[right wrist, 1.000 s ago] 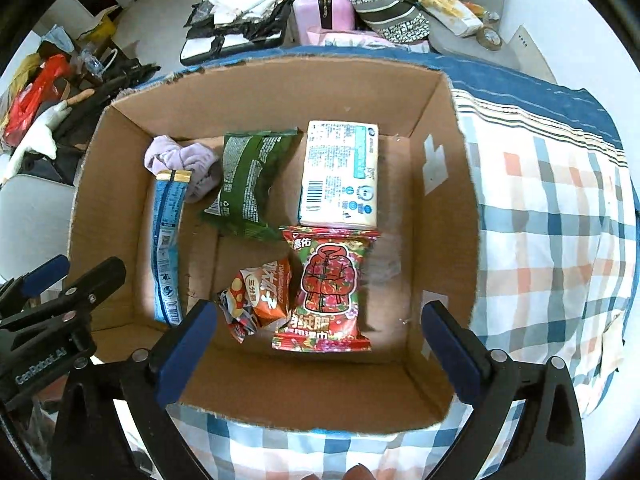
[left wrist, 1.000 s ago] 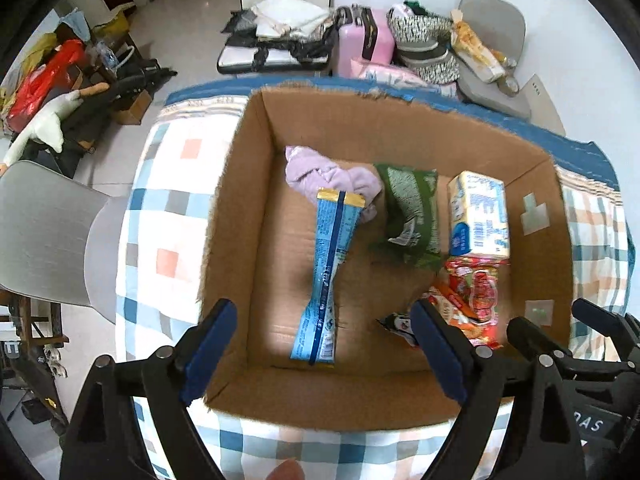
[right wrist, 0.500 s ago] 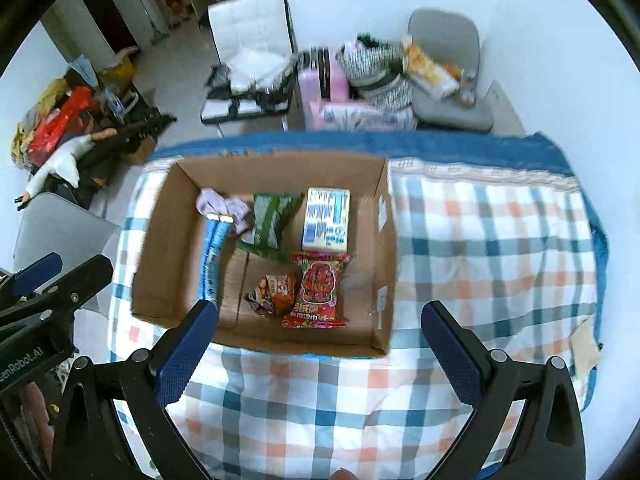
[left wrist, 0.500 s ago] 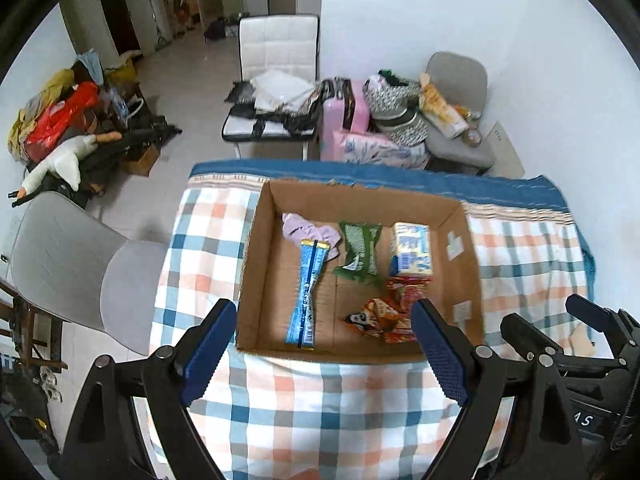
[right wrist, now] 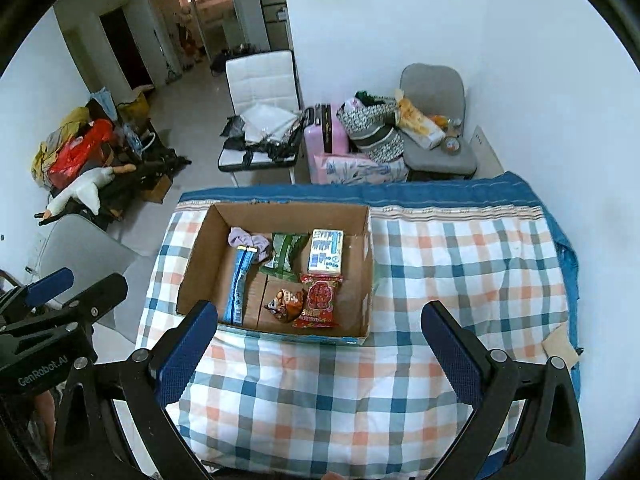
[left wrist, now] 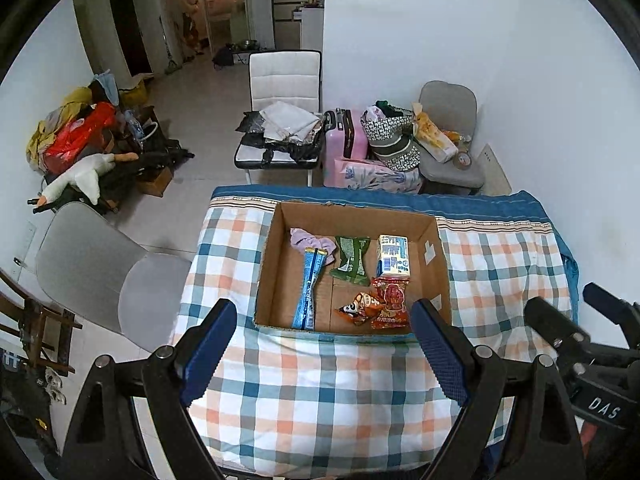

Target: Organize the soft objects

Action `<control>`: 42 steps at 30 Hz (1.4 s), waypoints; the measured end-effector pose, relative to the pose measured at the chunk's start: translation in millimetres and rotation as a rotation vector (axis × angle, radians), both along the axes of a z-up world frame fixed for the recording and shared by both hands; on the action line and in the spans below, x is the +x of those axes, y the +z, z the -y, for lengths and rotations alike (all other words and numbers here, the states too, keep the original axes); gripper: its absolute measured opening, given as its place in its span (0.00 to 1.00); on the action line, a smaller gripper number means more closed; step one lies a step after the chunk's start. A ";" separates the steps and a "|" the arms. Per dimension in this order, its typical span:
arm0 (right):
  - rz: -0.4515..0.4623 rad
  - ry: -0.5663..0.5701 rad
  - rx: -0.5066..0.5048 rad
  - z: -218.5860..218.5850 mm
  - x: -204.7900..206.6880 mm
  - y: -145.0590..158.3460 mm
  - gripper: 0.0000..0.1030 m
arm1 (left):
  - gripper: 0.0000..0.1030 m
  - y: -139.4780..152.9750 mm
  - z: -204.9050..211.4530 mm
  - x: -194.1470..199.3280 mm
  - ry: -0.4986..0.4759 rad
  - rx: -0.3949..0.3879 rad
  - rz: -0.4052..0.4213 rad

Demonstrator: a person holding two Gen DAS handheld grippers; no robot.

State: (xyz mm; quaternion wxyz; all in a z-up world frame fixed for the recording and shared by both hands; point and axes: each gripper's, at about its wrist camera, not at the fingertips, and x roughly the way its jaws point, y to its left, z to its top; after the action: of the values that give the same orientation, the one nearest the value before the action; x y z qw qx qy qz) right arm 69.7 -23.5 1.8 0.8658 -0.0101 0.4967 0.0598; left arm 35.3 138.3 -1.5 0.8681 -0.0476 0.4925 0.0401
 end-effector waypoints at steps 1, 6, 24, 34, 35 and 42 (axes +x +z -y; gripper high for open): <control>0.009 -0.006 -0.003 1.7 -4.4 4.5 1.00 | 0.86 2.5 0.2 -2.9 0.003 0.003 0.002; 0.029 -0.024 0.000 9.9 -18.6 21.3 1.00 | 0.86 12.0 -1.9 -12.3 0.021 0.015 0.016; 0.037 -0.026 0.008 12.2 -28.9 37.7 1.00 | 0.86 28.3 1.4 -24.2 0.029 0.027 0.032; 0.032 -0.035 -0.002 14.1 -28.3 35.5 1.00 | 0.86 26.5 5.8 -22.7 0.025 0.032 0.023; 0.033 -0.035 -0.003 14.2 -28.5 35.8 1.00 | 0.86 25.9 6.5 -22.6 0.027 0.032 0.025; 0.035 -0.042 -0.006 17.2 -26.8 35.5 1.00 | 0.86 25.8 5.4 -23.5 0.027 0.029 0.023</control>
State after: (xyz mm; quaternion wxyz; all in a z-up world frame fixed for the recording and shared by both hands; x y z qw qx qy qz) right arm 42.9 -40.7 37.4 0.8755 -0.0032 0.4816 0.0400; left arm 11.8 132.9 24.3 0.8737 -0.0422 0.4810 0.0585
